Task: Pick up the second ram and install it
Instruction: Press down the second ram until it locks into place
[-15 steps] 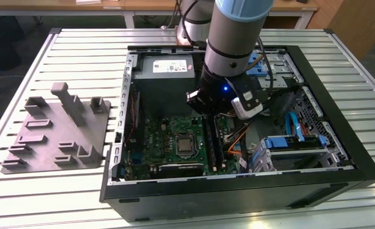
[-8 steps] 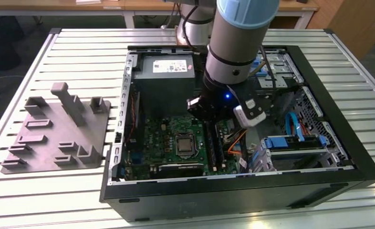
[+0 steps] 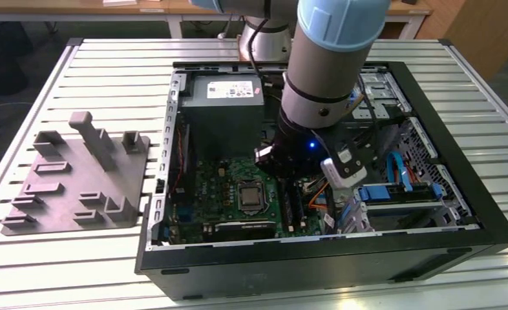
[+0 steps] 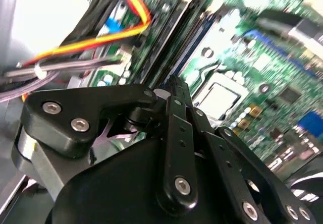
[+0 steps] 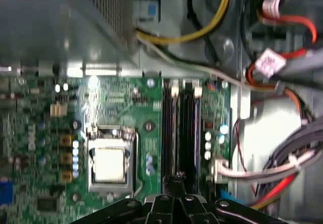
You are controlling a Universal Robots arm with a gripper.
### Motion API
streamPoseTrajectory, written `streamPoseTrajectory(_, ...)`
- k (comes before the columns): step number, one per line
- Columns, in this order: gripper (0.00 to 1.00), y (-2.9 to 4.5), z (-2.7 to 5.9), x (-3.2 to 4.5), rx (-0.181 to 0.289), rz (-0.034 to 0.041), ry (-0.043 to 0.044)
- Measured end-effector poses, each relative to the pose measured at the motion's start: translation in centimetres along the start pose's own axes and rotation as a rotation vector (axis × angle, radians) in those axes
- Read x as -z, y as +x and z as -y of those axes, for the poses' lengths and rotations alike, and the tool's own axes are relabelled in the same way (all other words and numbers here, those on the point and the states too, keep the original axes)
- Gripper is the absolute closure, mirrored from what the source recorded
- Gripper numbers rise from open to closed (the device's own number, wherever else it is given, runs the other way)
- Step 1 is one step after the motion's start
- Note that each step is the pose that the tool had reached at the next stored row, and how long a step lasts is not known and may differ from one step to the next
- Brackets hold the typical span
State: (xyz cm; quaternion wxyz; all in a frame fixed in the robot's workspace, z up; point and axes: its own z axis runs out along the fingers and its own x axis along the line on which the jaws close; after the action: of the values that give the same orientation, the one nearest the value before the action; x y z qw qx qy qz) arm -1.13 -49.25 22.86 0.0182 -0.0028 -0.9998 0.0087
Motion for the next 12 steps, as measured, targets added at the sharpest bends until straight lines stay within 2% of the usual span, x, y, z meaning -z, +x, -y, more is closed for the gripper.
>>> streamPoseTrajectory(2,0.90,0.00,0.54,-0.03,0.000,0.0000,0.0107)
streamPoseTrajectory(5,0.90,-0.01,1.25,-0.07,-0.001,-0.0002,0.0313)
streamPoseTrajectory(7,0.90,-0.01,1.75,-0.13,-0.001,-0.0002,0.0399)
streamPoseTrajectory(12,0.90,-0.02,2.51,-0.46,-0.002,-0.0003,0.0416)
